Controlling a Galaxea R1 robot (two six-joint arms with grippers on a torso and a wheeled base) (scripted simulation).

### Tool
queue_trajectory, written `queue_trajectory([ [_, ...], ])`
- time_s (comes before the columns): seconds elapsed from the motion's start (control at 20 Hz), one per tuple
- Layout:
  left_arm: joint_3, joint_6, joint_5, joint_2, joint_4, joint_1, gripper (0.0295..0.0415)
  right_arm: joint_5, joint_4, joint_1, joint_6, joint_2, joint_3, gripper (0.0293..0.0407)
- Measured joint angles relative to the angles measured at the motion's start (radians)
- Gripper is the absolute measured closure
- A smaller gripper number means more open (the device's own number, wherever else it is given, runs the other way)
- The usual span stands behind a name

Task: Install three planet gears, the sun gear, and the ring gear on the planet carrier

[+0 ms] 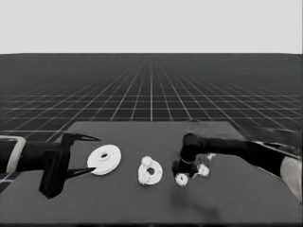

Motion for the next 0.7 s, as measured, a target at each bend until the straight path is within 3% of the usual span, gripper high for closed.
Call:
queue_trajectory([
  [0.15,0.000,0.000,0.000,0.000,0.000,0.000,0.0326,0.028,-0.051,-0.059,-0.027,0.017,-0.054,0.0315],
  [0.4,0.000,0.000,0.000,0.000,0.000,0.000,0.0326,0.035,-0.063,-0.071,-0.034,0.021,-0.068,0.0315],
  [0.5,0.000,0.000,0.000,0.000,0.000,0.000,0.0326,0.035,-0.063,-0.071,-0.034,0.021,-0.069,0.0386],
  [0.7,0.000,0.000,0.000,0.000,0.000,0.000,0.0326,0.036,-0.063,-0.071,-0.034,0.021,-0.069,0.0387],
])
